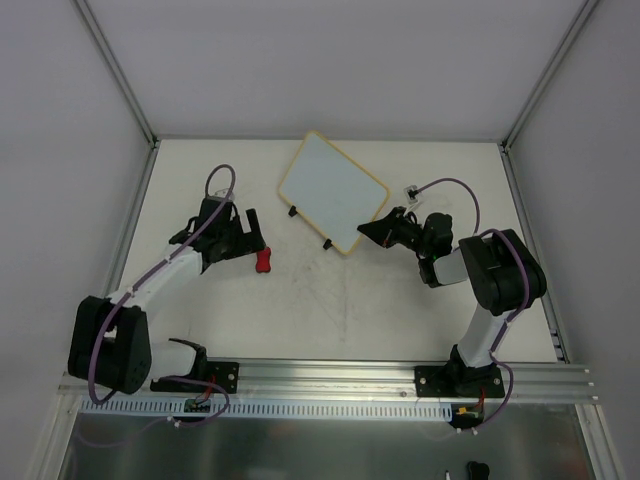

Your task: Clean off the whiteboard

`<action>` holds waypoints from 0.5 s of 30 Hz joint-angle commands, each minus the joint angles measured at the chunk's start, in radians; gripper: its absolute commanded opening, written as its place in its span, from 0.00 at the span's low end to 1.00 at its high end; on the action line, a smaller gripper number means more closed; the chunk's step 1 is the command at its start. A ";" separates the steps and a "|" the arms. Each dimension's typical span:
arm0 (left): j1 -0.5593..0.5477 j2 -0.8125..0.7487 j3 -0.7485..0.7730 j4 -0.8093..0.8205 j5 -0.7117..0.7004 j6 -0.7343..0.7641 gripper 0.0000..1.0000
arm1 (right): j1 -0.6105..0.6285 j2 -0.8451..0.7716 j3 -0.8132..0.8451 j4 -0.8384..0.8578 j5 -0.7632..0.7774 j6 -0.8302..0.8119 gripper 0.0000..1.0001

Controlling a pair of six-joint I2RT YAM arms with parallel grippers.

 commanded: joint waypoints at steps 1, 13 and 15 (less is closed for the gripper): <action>0.012 -0.115 -0.031 0.010 -0.108 0.007 0.99 | 0.013 -0.002 0.015 0.243 -0.038 0.002 0.05; 0.012 -0.382 -0.172 0.132 -0.325 -0.042 0.99 | 0.007 -0.007 0.018 0.243 -0.037 0.009 0.29; 0.012 -0.408 -0.191 0.142 -0.321 -0.047 0.99 | 0.009 -0.010 0.015 0.243 -0.032 0.009 0.36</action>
